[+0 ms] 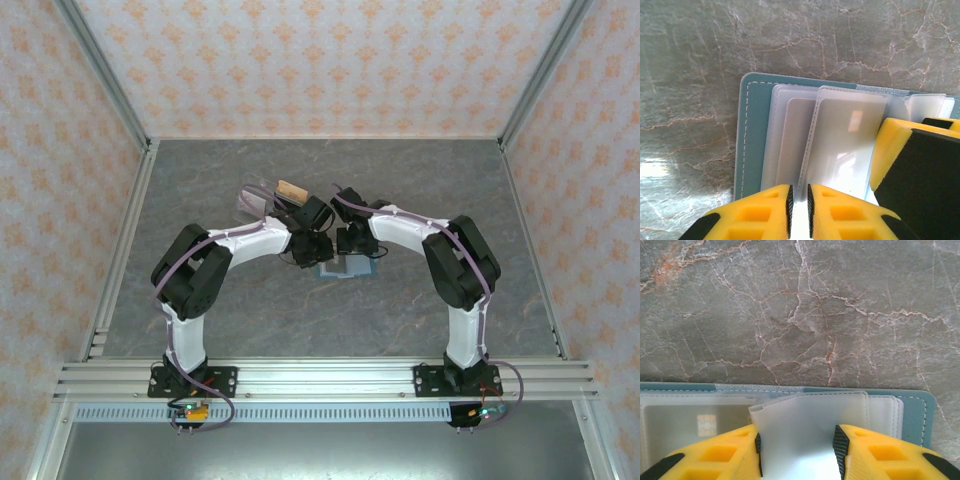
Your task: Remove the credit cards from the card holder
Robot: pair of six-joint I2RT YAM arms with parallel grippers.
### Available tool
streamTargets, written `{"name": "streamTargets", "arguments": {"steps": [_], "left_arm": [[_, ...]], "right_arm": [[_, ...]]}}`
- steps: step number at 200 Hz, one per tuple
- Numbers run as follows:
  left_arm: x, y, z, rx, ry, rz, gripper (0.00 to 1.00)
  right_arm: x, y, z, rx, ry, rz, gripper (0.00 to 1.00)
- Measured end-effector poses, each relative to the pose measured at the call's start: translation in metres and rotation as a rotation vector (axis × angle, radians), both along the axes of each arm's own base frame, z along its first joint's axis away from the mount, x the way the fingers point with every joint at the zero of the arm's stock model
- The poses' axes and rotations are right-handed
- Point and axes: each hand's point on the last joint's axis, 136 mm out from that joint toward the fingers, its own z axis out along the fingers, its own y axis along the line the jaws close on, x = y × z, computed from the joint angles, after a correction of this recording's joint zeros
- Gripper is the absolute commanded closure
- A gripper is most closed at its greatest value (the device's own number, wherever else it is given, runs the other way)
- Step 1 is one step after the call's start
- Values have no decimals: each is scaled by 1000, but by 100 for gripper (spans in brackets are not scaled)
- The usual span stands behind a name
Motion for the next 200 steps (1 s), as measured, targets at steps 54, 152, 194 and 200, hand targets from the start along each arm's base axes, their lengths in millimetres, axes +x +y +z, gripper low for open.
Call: {"name": "streamTargets", "arguments": {"steps": [54, 152, 194, 200], "left_arm": [[1, -1, 8, -12, -18, -3, 73], [-1, -9, -2, -45, 11, -21, 69], [-1, -7, -5, -34, 12, -18, 69], [0, -6, -5, -29, 8, -15, 69]], "right_arm": [[0, 0, 0, 0, 1, 0, 58], [0, 0, 0, -3, -1, 3, 58], [0, 0, 0, -4, -1, 3, 58], [0, 0, 0, -4, -1, 3, 58]]}}
